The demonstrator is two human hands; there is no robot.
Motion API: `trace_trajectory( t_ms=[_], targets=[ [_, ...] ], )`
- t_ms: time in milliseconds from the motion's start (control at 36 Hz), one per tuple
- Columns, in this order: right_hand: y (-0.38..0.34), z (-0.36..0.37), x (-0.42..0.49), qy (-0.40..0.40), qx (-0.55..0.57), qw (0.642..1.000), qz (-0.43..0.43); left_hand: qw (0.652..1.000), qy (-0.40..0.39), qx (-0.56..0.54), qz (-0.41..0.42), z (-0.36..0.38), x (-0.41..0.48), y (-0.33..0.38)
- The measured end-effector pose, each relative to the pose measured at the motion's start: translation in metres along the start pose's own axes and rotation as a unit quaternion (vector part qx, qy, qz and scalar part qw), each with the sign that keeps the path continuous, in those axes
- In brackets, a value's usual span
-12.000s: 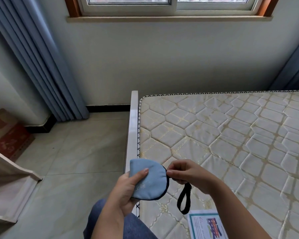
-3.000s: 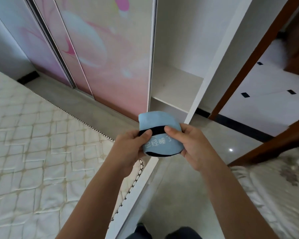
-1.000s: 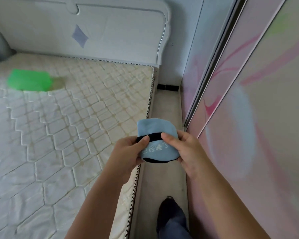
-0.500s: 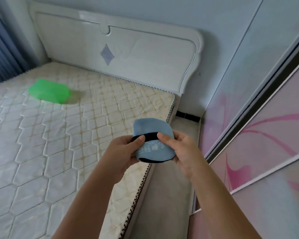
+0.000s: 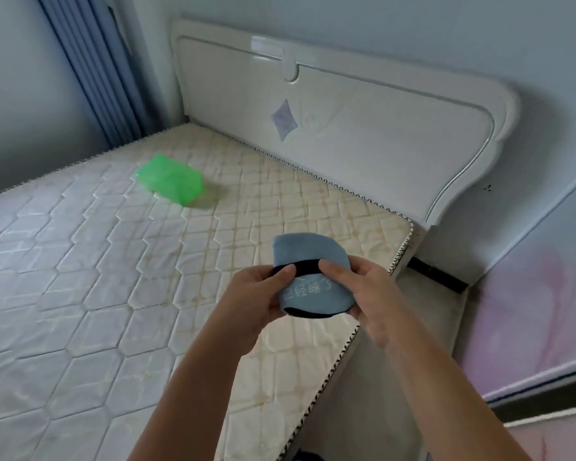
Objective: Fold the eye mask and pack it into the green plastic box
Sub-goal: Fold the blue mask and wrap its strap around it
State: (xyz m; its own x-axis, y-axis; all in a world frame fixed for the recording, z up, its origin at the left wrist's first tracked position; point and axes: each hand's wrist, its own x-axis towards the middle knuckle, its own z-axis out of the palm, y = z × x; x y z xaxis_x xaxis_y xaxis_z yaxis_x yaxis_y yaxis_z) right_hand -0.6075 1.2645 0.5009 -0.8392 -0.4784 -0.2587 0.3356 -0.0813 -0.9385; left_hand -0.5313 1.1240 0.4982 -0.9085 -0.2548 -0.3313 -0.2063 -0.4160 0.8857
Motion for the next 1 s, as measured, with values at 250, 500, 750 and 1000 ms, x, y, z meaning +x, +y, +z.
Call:
trace_trajectory(
  t_ms=[250, 500, 750, 1000],
  targets=[
    [-0.027, -0.002, 0.079, -0.04, -0.026, 0.999, 0.011, 0.999, 0.034, -0.011, 0.007, -0.002, 0.065, 0.029],
    [-0.035, -0.024, 0.142, -0.074, -0.034, 0.995, 0.054, 0.997, 0.07, -0.037, -0.011, 0.011, 0.118, 0.027],
    [-0.054, -0.059, 0.226, -0.145, -0.068, 0.983, 0.086, 0.985, 0.158, -0.075, -0.005, 0.044, 0.188, 0.026],
    [-0.091, -0.096, 0.312, -0.258, -0.115, 0.952, 0.114, 0.957, 0.256, -0.134, 0.025, 0.097, 0.25, 0.04]
  ],
)
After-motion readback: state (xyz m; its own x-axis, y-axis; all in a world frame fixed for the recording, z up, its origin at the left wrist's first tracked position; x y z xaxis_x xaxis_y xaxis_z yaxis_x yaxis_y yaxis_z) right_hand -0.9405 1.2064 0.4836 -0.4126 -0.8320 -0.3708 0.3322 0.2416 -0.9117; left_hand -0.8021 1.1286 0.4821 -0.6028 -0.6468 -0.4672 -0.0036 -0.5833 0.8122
